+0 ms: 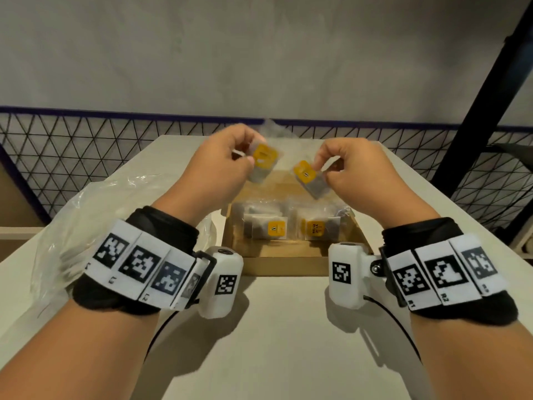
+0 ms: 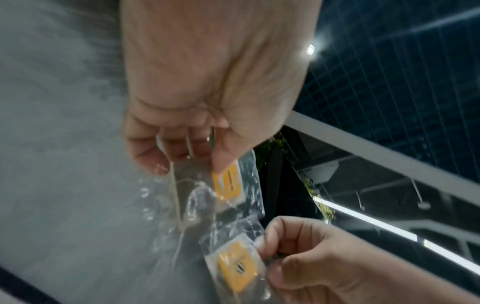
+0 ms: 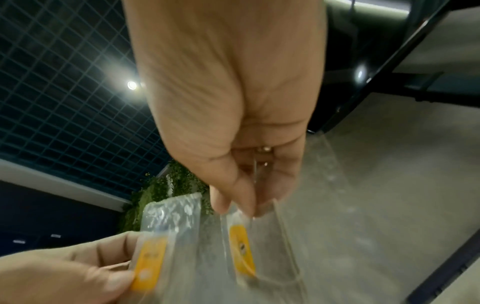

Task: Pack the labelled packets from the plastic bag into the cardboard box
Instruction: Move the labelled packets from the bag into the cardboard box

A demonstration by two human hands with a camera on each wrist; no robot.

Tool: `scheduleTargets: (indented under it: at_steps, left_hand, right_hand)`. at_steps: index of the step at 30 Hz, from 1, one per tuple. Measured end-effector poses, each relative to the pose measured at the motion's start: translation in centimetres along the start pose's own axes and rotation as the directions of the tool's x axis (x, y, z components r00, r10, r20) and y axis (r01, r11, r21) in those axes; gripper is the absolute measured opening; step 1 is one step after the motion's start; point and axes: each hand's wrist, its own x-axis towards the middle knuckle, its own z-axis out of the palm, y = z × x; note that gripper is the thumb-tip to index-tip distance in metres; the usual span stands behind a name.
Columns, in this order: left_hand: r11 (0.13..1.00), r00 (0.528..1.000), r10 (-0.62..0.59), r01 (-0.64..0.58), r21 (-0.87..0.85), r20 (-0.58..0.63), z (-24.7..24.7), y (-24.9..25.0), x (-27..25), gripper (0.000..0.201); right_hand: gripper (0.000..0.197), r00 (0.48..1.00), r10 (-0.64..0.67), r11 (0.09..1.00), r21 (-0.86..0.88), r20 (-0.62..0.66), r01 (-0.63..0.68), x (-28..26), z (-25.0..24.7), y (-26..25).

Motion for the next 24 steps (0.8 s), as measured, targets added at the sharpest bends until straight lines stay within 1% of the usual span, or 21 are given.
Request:
scheduleTargets:
  at_steps: [2, 3, 6, 9, 10, 12, 13, 15, 17, 21, 24]
  left_hand:
    - [0.979, 0.996, -0.009, -0.010, 0.202, 0.090, 0.7, -0.5, -0.1, 0.025]
    - [0.966, 0.993, -0.012, -0.019, 0.259, 0.117, 1.1, -0.6, -0.3, 0.025]
    - [0.937, 0.987, -0.006, -0.049, 0.346, 0.158, 1.8, -0.8, -0.7, 0.023]
    - [0.882, 0.979, -0.002, -0.094, 0.462, 0.204, 2.1, -0.7, -0.8, 0.016]
    - [0.850, 0.973, -0.027, -0.097, 0.518, 0.228, 2.2, -0.7, -0.8, 0.019]
    - [0.787, 0.956, -0.107, -0.086, 0.612, 0.272, 2.5, -0.8, -0.6, 0.026]
    - [0.774, 0.949, -0.136, -0.078, 0.629, 0.285, 2.5, -0.9, -0.5, 0.029]
    - [0.777, 0.930, -0.166, -0.081, 0.624, 0.328, 2.7, -1.4, -0.6, 0.035]
    - [0.773, 0.904, -0.193, -0.099, 0.626, 0.381, 2.8, -1.9, -0.6, 0.038]
    - [0.709, 0.844, -0.311, -0.100, 0.698, 0.437, 2.8, -2.3, -0.7, 0.040]
    - [0.671, 0.810, -0.355, -0.126, 0.731, 0.467, 2.6, -2.0, -0.8, 0.038]
  right_hand:
    - [0.028, 0.998, 0.033, 0.995, -0.096, 0.059, -0.027, 0.1, -0.1, 0.6]
    - [0.027, 0.993, 0.050, 0.990, -0.140, 0.103, -0.036, 0.1, -0.1, 0.6]
    - [0.019, 0.968, 0.083, 0.966, -0.258, 0.236, -0.020, 0.1, 0.3, 0.5]
    - [0.026, 0.934, 0.119, 0.947, -0.321, 0.336, -0.005, -0.3, 0.7, 0.6]
    - [0.028, 0.917, 0.147, 0.942, -0.335, 0.369, -0.017, -0.4, 0.9, 0.7]
    - [0.026, 0.884, 0.195, 0.936, -0.351, 0.425, -0.038, -0.5, 1.0, 0.7]
    - [0.024, 0.868, 0.215, 0.930, -0.365, 0.447, -0.042, -0.4, 1.2, 0.7]
    - [0.021, 0.841, 0.247, 0.906, -0.423, 0.482, -0.023, -0.3, 1.6, 0.8]
    - [0.022, 0.826, 0.267, 0.876, -0.483, 0.496, 0.006, -0.1, 2.1, 1.0]
    - [0.030, 0.823, 0.276, 0.863, -0.504, 0.497, 0.016, 0.0, 2.5, 1.2]
    - [0.031, 0.823, 0.292, 0.862, -0.507, 0.488, -0.006, -0.1, 2.5, 1.3]
